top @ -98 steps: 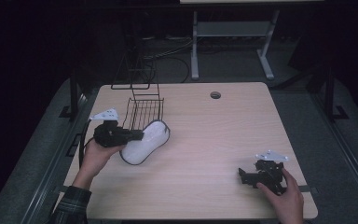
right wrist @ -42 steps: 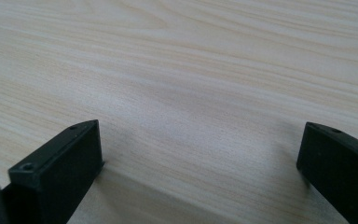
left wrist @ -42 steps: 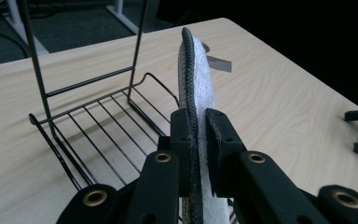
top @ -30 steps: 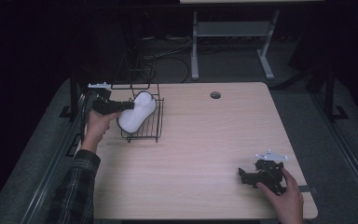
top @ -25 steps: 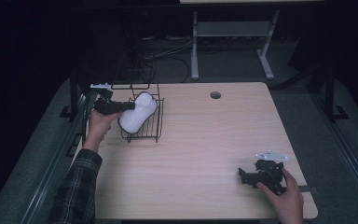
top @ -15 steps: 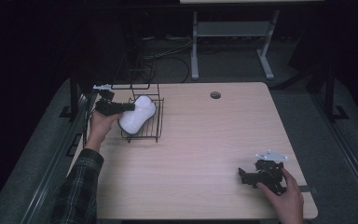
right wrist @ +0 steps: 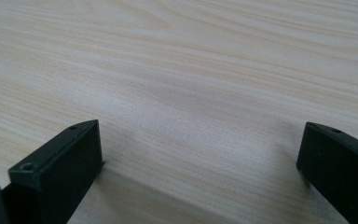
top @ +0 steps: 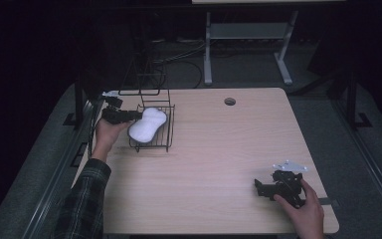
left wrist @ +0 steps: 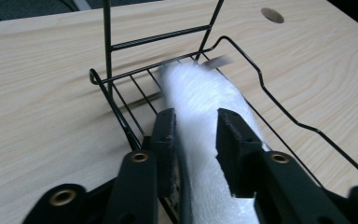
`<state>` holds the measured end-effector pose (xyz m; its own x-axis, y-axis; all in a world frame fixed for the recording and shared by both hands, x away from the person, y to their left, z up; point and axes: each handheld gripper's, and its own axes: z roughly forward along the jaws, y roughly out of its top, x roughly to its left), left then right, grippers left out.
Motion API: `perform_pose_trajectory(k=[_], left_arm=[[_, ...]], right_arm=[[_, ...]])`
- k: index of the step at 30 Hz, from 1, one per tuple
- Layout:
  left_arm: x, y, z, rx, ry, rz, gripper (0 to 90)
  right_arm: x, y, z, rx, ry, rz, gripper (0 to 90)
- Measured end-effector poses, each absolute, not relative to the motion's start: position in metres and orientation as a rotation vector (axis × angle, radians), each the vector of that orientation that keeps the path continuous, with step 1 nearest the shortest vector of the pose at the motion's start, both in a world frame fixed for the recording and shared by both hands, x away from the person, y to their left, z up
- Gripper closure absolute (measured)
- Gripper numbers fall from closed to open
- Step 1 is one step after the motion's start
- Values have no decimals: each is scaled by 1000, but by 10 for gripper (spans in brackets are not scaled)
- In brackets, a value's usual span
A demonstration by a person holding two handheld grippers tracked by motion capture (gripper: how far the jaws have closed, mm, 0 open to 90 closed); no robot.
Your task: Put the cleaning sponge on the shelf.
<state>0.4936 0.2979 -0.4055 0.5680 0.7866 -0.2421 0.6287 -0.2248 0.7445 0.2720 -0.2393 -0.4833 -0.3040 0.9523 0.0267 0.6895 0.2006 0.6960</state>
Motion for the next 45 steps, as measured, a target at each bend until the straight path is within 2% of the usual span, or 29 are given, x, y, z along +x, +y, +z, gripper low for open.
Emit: perform_pose_trajectory(k=[4,7,13,23,31,36,45], left_arm=[[491,300,-404,1939,1133,227,637],[486,299,-402,1941,1106,232,701],[473,301,-404,1938,1069,198,892],[446,291,-408,1958,1005,199,898],[411,277,-406,2016,941,204,897],[386,274,-405,2044,935,244,666],[350,271,-404,2078,877,275,473]], right_arm=[[272,-239,-483,1530,2070,863,0],[272,-239,-483,1530,2070,863,0],[272,-239,-483,1530,2070,863,0],[272,-239,-483,1531,2070,863,0],[272,-239,-483,1531,2070,863,0],[272,-239,-483,1531,2070,863,0],[272,-239,-483,1530,2070,862,0]])
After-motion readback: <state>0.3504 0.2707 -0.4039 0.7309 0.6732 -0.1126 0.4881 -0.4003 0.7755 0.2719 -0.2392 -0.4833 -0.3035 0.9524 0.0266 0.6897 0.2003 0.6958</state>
